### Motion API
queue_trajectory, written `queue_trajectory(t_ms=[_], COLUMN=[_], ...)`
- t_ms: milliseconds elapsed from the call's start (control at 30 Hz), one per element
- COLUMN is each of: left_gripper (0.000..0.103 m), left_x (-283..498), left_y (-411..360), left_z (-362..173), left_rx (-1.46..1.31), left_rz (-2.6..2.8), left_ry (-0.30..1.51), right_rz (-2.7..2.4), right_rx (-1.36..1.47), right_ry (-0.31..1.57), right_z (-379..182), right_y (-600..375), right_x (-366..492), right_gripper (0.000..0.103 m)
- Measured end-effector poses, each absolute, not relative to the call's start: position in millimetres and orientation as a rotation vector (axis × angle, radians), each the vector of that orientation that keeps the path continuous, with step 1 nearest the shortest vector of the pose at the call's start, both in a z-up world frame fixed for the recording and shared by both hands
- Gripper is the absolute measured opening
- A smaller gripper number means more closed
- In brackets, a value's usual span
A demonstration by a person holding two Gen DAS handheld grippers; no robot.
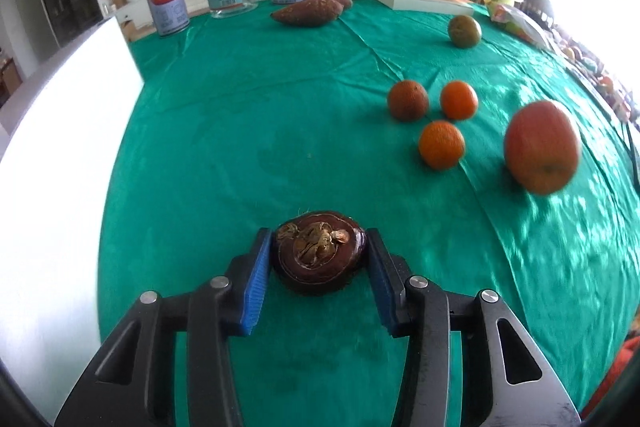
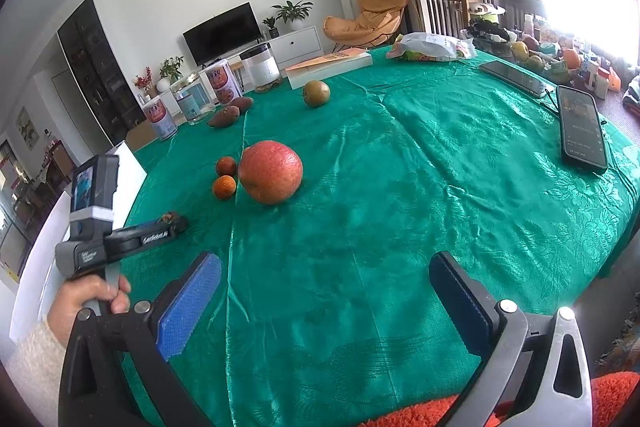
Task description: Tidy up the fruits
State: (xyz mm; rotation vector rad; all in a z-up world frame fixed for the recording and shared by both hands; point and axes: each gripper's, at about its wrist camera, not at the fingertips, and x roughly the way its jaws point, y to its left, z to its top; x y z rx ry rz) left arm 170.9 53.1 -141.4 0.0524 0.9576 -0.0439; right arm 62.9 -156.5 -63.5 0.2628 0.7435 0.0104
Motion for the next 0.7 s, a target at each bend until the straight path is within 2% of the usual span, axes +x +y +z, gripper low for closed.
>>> queue_trajectory(t_ms=[167,233,267,333,400,700], left_gripper=[0.048,0.052,0.055,0.081,0.092,0.103], left_x=[129.4,123.7,122.9,123.6,124.2,123.5], left_y=[58.7,60.5,61.8,65.3,70.5,74.5], left_z=[-141.2,-142.2,-142.5,-144.6,-149.1,-152.7], left_rx=[0.078,0.076,0.074,0.062,0.019,-0.015], left_rz=[-0.047,-0.038,-0.029,0.009,0.017,0.045], left_ry=[0.953,0.933,0.923,0.919,0.930,0.937], right_rz=[0.011,0.009,0.008,0.007,0.007,0.011], right_rx=[0.270,0.269,0.266,0.263,0.266,0.292], right_ry=[0.748,0.751,0.752,0.753,0.754,0.779], right_z=[-64.2,-64.6,-64.6,-64.4,-64.8,-68.6], right_y=[-157.1,-157.0,-156.6,-156.1,-157.0,-161.0], right_x=[62.9,63.2,63.4,63.2,62.8,65.8], right_gripper=[0.103,0.103,0.103,0.103,0.103,0.103])
